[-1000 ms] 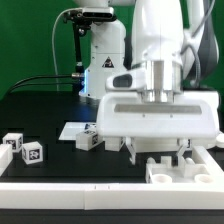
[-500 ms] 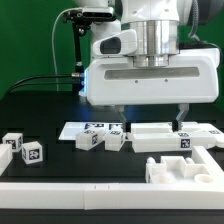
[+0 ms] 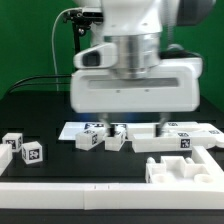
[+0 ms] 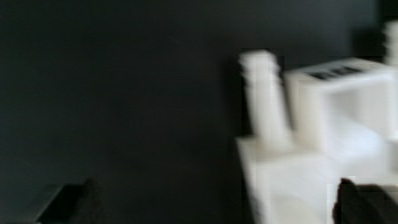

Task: Assemble chair

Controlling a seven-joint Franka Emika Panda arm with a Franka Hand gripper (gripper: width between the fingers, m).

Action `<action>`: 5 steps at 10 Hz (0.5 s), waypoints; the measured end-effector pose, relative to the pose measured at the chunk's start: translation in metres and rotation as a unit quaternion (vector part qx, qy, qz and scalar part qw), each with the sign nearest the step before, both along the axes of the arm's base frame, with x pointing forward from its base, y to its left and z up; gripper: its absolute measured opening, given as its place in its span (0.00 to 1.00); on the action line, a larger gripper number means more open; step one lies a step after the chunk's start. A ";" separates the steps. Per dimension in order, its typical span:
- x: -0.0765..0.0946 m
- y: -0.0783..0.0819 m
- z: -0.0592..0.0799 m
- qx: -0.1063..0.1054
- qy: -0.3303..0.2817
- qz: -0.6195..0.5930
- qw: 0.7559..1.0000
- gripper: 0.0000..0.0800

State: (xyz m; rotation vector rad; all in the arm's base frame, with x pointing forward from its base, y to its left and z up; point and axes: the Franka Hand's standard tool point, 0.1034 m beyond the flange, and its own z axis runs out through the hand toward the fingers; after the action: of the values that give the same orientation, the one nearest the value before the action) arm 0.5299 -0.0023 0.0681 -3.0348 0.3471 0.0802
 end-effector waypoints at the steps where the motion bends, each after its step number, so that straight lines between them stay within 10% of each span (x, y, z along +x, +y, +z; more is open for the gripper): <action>1: -0.002 -0.005 0.001 0.004 0.012 -0.008 1.000 0.81; 5: -0.012 -0.001 -0.002 0.029 0.090 -0.005 0.996 0.81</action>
Offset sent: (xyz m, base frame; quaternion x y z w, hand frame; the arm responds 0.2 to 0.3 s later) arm 0.0000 0.0000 0.0000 0.0000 -0.1296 0.0000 0.9916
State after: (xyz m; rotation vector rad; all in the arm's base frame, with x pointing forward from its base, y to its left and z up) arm 0.5182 -0.0037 0.0661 -2.9753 0.3666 0.3568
